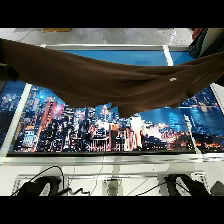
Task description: Fold the clothes and pants, and hang the long-sleeved shirts on hangers.
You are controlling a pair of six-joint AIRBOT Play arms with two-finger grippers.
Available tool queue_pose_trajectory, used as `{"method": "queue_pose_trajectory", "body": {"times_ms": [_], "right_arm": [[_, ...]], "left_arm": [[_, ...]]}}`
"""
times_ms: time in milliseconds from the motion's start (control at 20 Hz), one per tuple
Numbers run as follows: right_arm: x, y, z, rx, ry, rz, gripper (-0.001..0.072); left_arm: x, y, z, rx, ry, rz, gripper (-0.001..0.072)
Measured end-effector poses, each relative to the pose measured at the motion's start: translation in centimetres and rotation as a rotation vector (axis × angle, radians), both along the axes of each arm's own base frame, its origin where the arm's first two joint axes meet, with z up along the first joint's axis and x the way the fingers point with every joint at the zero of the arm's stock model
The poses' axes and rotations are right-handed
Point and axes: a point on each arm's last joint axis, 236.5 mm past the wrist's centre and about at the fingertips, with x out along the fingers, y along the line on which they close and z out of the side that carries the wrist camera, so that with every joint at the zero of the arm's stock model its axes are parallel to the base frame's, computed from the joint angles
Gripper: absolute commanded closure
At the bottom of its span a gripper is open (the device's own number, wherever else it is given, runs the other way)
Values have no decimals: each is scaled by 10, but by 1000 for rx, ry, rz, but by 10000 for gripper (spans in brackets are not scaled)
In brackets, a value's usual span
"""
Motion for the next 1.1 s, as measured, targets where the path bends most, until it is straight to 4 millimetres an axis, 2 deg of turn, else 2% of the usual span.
{"method": "queue_pose_trajectory", "body": {"times_ms": [100,250,350,450,550,650,900,1000,1100], "right_arm": [[-22,8,11,-19,-18,6,699],[-49,18,12,-35,-2,20,699],[-59,21,5,-41,34,23,700],[-59,18,-6,-43,85,18,699],[-49,13,-29,-26,170,21,699],[-30,6,-63,7,281,25,699],[34,-17,-187,130,579,22,699],[62,-27,-231,171,638,9,698],[88,-33,-265,209,661,-5,698]], "left_arm": [[-19,-2,11,-1,-28,-12,699],[-40,-14,11,11,-11,-63,699],[-44,-26,-3,29,49,-112,699],[-39,-38,-30,8,156,-170,699],[-23,-48,-76,-27,324,-222,699],[-2,-54,-134,-64,517,-247,698],[49,-58,-287,-143,954,-243,697],[67,-57,-328,-190,1042,-223,697],[86,-55,-352,-274,1061,-196,697]]}}
